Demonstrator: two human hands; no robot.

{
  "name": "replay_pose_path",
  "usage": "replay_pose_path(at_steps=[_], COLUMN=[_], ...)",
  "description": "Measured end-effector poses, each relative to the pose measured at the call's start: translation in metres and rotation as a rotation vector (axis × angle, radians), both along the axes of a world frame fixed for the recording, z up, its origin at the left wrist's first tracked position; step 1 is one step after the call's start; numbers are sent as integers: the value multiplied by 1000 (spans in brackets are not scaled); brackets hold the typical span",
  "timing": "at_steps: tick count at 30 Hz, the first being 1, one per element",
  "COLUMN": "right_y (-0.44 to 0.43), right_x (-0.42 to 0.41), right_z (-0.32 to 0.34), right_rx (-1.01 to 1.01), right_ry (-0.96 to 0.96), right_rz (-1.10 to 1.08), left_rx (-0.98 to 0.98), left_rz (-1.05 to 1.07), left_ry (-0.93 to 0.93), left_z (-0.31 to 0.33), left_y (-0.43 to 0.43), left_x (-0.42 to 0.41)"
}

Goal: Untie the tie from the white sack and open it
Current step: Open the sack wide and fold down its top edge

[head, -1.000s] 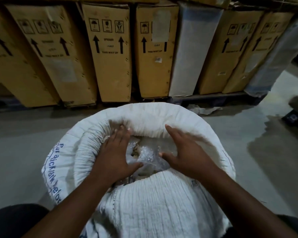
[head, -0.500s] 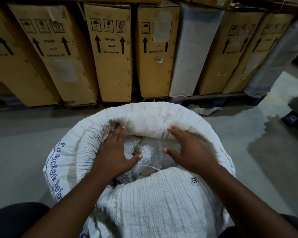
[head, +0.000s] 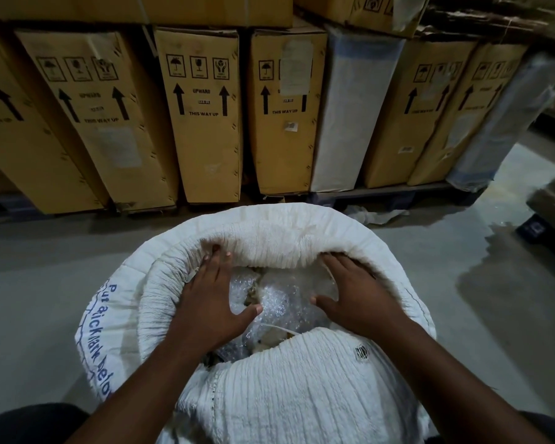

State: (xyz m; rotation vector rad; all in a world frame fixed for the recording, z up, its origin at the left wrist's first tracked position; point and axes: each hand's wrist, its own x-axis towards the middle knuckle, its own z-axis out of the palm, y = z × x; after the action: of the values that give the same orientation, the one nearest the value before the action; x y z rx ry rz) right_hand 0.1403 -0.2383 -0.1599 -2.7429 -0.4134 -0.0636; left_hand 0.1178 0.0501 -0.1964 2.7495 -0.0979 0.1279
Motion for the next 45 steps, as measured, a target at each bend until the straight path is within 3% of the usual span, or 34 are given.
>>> replay_pose_path(at_steps=[16,24,29,34,38,40,43,45], right_y=[3,-43,-47,-18,21,33,29,18], right_x=[2,20,20,-2,-30,-39,-43,-37], right_z=[7,36,28,26,27,24,13,15], right_rx=[-11,78,18,-242,-222,-174,-187,-183], right_ry=[-142,-160,-76,62,94,228,464,473], right_rz=[-43,-159,-139,-93,222,366,436,377], left_rx=[59,103,69,134,140,140,118,82], left_rz=[13,191,199,77,64,71,111,150], left_ry=[11,-164,-200,-99,-48,-45,-54,-58], left_z=[6,27,26,11,4,4,5,10], left_y=[-1,44,38,17,10,10,20,29], left_x=[-1,18,15,4,3,5,8,15])
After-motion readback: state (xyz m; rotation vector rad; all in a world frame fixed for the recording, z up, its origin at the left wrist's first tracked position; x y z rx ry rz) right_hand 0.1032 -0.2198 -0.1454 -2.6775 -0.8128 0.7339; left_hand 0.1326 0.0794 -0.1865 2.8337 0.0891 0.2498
